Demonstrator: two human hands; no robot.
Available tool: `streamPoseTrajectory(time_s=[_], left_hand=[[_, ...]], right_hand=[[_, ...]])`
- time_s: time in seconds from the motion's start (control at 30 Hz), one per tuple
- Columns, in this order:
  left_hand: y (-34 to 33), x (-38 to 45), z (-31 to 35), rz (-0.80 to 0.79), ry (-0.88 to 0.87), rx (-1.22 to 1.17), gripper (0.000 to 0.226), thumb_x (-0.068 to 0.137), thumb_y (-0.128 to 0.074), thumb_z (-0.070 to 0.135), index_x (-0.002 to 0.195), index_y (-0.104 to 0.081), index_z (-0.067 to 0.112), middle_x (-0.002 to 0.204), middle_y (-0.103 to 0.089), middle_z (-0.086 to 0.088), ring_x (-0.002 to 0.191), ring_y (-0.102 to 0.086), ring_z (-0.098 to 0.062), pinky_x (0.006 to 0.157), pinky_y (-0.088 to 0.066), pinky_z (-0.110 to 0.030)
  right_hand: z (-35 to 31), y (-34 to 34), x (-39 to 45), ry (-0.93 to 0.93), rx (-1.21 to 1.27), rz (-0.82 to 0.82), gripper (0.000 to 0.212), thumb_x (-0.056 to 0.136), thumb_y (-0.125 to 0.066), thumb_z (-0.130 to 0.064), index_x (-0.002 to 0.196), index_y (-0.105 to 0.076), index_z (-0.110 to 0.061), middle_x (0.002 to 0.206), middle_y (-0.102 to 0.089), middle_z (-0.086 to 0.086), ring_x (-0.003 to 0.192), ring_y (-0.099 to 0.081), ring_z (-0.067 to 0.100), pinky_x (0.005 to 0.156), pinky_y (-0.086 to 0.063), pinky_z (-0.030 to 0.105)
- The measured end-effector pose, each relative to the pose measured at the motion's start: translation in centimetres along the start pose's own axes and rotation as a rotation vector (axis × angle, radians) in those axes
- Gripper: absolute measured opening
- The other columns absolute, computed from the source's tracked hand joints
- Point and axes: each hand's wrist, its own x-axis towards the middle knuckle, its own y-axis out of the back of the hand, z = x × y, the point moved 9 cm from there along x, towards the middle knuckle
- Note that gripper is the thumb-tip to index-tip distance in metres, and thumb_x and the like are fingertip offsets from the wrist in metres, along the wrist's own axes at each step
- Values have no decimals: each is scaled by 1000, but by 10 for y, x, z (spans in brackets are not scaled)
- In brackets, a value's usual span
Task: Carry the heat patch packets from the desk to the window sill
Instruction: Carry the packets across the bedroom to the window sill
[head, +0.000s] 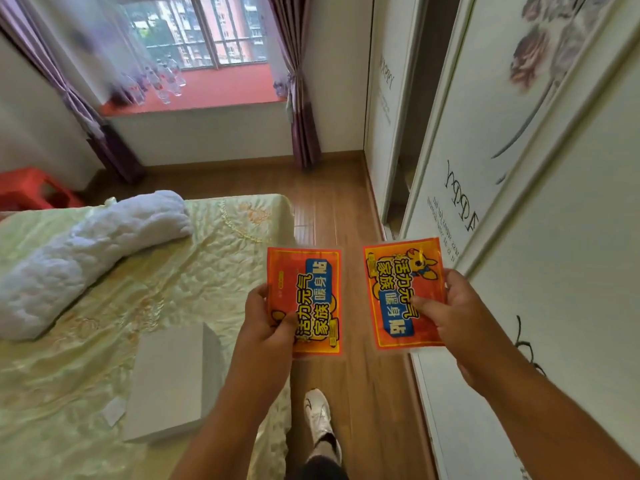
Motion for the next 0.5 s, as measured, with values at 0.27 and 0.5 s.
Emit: streamPoseTrajectory(time_s=[0.27, 0.5], left_hand=[[-10, 128, 21, -47, -24, -20, 39, 103, -49, 0, 114, -53, 37, 104, -77, -1, 88, -77, -21, 65, -58, -33], [8, 244, 68, -65, -84, -54, 38, 102, -49, 0, 112, -54, 36, 102, -77, 2, 89, -77, -20, 64, -58, -31]], right_hand=[[-44, -21, 100, 16, -49, 50, 23, 102, -63, -11, 117, -61, -28, 111, -78, -2, 98, -78, 23, 88, -64, 51], [-106, -68, 193, 69, -59, 62, 25, 102, -63, -12, 119, -60, -30, 113, -76, -3, 99, -77, 21, 85, -65, 46]])
